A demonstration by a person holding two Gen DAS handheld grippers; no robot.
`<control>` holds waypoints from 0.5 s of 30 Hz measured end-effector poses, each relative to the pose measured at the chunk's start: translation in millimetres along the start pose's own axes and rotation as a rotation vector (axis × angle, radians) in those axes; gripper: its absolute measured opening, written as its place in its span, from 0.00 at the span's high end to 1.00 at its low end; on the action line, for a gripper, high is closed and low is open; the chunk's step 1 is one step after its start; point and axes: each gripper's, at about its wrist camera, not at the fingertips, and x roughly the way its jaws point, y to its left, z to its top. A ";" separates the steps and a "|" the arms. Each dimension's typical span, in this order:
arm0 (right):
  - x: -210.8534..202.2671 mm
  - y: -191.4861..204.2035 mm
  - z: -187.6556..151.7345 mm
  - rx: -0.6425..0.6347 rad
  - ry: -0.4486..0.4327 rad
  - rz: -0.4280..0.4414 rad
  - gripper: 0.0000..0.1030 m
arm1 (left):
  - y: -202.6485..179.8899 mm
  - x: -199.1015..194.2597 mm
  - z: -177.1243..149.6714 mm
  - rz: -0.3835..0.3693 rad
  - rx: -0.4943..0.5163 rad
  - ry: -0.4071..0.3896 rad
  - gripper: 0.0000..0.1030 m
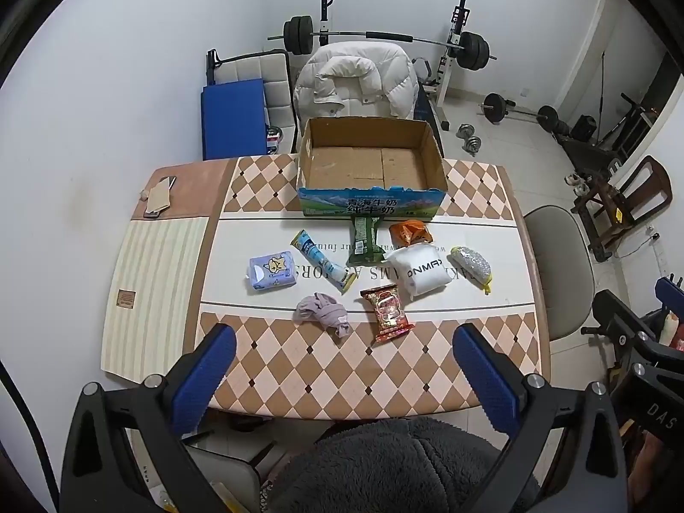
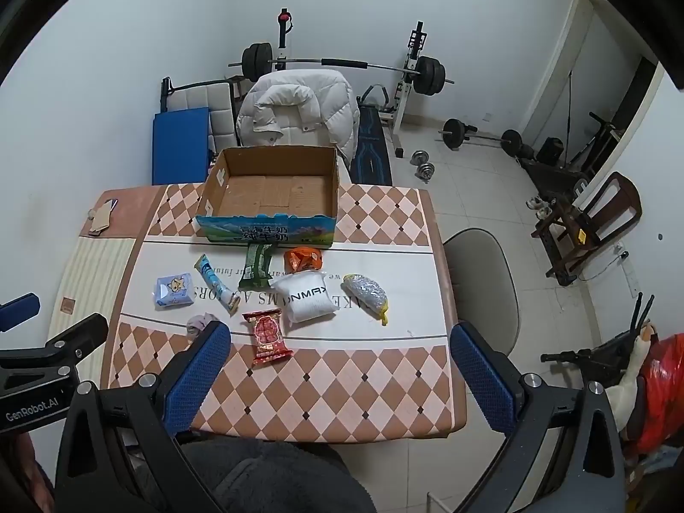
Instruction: Organize soft objects
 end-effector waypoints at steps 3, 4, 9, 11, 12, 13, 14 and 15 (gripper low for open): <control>-4.9 -3.5 -2.5 0.003 -0.002 0.000 0.00 | -2.1 -1.9 1.4 0.001 -0.001 -0.003 0.00; -4.9 -3.8 -2.5 0.002 -0.002 0.001 0.00 | -3.2 -6.7 1.2 0.000 -0.002 -0.005 0.00; -5.9 -4.3 -2.8 0.004 -0.005 0.002 0.00 | -4.1 -10.5 1.4 0.002 -0.002 -0.009 0.00; -7.4 -3.8 -2.9 0.004 -0.006 0.003 0.00 | -2.3 -13.9 0.8 0.001 -0.006 -0.016 0.00; -6.6 -4.7 -3.1 0.004 -0.006 0.003 0.00 | -2.0 -15.5 1.7 0.002 -0.006 -0.019 0.00; -6.9 -4.6 -3.0 0.005 -0.006 0.004 0.00 | -0.6 -16.4 1.0 0.002 -0.008 -0.021 0.00; -7.5 -4.6 -2.8 0.005 -0.006 0.005 0.00 | 0.0 -17.7 1.5 0.002 -0.009 -0.024 0.00; -8.6 -4.8 -1.8 0.005 -0.006 0.004 0.00 | 0.8 -18.7 1.8 0.002 -0.011 -0.026 0.00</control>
